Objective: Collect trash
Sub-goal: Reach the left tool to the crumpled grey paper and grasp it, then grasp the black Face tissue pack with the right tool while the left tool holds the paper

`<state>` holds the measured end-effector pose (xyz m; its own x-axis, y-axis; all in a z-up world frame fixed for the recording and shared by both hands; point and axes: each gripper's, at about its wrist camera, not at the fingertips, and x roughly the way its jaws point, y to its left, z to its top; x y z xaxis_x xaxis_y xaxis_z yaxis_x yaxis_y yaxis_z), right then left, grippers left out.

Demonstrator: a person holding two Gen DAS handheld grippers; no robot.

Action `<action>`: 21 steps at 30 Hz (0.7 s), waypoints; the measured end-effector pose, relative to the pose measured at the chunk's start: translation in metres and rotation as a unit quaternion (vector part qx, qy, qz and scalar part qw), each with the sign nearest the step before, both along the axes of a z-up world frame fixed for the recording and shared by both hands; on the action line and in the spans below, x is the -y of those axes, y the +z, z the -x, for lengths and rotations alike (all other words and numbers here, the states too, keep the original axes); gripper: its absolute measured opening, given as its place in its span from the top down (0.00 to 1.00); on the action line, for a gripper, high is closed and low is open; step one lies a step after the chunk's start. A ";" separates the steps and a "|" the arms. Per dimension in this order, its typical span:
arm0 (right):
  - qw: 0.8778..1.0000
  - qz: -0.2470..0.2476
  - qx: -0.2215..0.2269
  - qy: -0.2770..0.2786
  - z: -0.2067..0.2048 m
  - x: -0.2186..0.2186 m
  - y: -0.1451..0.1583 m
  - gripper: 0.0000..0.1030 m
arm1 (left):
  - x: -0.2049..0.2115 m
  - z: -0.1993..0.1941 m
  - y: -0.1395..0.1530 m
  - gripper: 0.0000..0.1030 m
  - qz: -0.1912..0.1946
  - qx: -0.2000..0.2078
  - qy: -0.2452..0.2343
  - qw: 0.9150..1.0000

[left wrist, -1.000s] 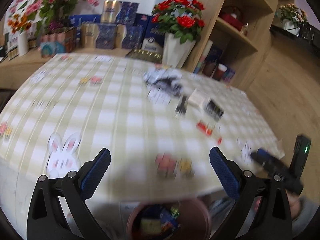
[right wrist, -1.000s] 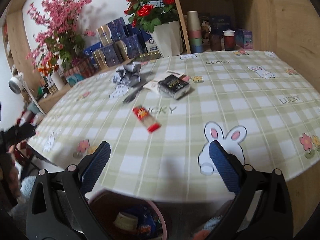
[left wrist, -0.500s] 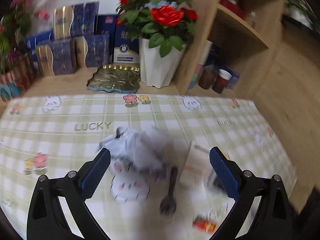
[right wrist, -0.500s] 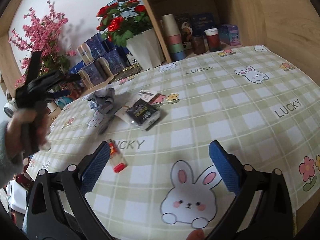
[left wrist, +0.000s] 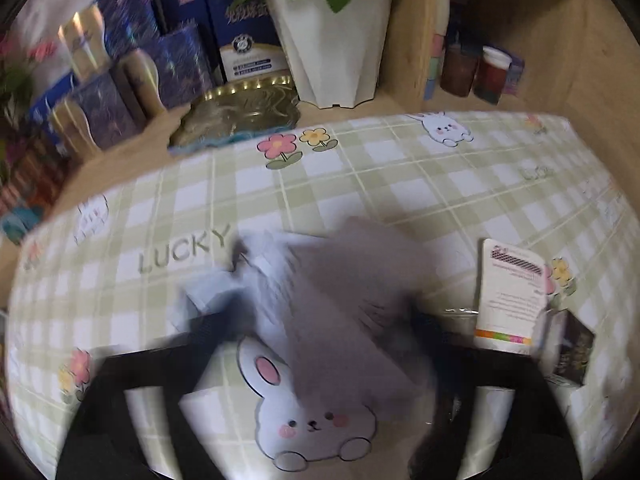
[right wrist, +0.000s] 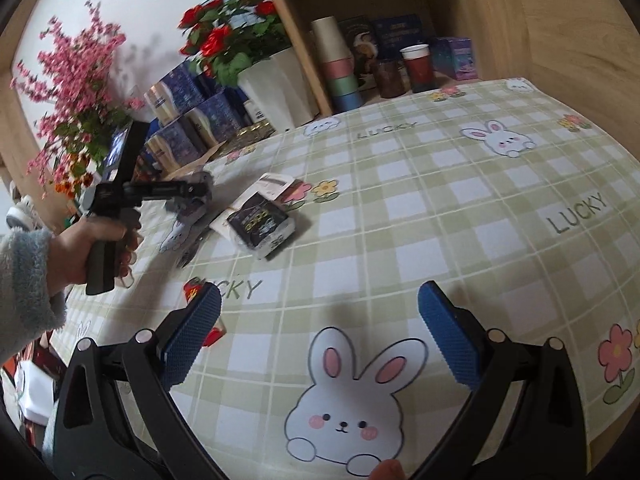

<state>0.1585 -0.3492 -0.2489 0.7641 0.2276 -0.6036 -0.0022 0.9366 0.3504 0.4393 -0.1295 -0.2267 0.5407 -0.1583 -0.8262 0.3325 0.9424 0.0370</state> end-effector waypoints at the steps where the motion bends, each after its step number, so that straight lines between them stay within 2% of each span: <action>1: 1.000 0.002 0.000 0.007 -0.001 -0.002 0.001 0.05 | 0.000 0.004 0.000 0.48 -0.003 0.005 -0.003 1.000; 3: 1.000 0.008 -0.004 0.018 -0.005 -0.007 0.002 0.05 | 0.003 0.016 0.004 0.60 -0.008 0.019 -0.027 0.999; 5: 0.999 0.022 -0.003 0.028 -0.012 -0.012 0.007 0.05 | -0.002 0.027 0.007 0.63 0.005 0.017 -0.032 0.999; 10: 0.993 0.091 0.027 0.076 -0.030 -0.031 0.029 0.05 | -0.032 0.071 0.028 0.64 0.058 0.019 -0.033 0.998; 16: 0.989 0.096 0.018 0.115 -0.071 -0.045 0.031 0.06 | -0.073 0.134 0.053 0.64 0.117 0.020 -0.039 0.992; 17: 0.988 0.091 0.013 0.123 -0.078 -0.048 0.028 0.11 | -0.079 0.144 0.057 0.64 0.126 0.023 -0.035 0.991; 18: 0.988 0.080 0.004 0.133 -0.085 -0.050 0.026 0.24 | -0.085 0.154 0.060 0.64 0.137 0.026 -0.030 0.990; 21: 0.987 0.081 -0.013 0.135 -0.105 -0.061 0.018 0.27 | -0.099 0.181 0.067 0.64 0.169 0.038 -0.006 0.985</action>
